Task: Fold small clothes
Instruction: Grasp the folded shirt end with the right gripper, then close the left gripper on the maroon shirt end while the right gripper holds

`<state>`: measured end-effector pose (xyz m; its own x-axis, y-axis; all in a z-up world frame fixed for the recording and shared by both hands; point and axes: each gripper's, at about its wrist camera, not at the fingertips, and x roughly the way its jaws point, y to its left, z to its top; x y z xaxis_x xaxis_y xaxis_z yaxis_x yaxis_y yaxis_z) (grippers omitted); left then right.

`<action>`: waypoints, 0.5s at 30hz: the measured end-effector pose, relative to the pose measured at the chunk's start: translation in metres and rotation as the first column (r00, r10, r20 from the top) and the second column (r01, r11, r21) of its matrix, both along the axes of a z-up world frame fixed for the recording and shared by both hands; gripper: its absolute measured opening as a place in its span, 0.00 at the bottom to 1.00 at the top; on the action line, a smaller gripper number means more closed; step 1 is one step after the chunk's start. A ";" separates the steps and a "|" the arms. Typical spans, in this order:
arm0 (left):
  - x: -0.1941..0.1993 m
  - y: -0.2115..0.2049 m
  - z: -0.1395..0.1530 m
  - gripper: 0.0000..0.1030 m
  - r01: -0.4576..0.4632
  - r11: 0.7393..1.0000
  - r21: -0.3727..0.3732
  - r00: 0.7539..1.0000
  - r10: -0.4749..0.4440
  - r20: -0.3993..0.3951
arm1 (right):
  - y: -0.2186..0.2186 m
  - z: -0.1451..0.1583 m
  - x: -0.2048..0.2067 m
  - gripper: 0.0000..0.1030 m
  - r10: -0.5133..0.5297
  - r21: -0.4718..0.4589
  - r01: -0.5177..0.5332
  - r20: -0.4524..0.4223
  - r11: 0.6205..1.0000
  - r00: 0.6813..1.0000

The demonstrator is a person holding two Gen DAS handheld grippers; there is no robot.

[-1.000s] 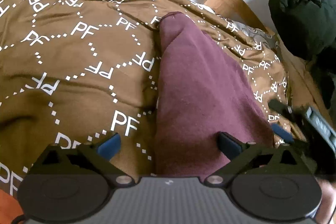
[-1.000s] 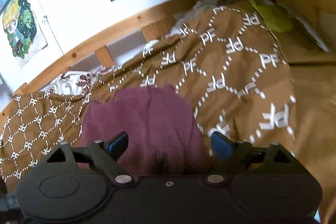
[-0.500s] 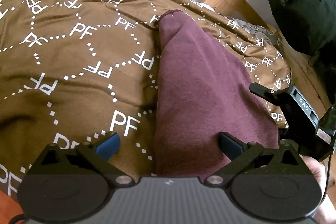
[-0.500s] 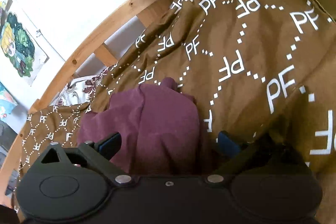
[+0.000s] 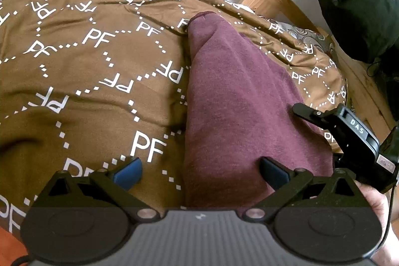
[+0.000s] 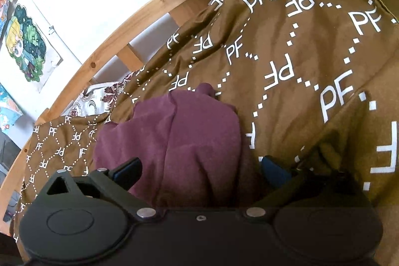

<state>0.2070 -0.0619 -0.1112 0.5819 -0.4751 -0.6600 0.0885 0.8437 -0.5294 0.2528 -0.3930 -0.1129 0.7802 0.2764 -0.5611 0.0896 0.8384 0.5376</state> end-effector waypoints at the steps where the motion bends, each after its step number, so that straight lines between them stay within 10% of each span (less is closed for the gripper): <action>1: 0.000 0.000 0.000 1.00 0.000 1.000 0.001 1.000 0.000 0.001 | 0.000 0.000 0.000 0.91 -0.013 -0.004 0.013 -0.003 1.000 1.000; 15: 0.001 0.007 0.004 0.99 -0.006 0.999 -0.033 1.000 0.006 0.003 | -0.001 0.002 -0.007 0.42 -0.056 -0.030 0.055 -0.038 0.998 0.998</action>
<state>0.2078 -0.0548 -0.1076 0.5868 -0.4928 -0.6425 0.0848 0.8265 -0.5565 0.2456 -0.3943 -0.1108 0.7710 0.2167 -0.5988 0.1567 0.8469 0.5082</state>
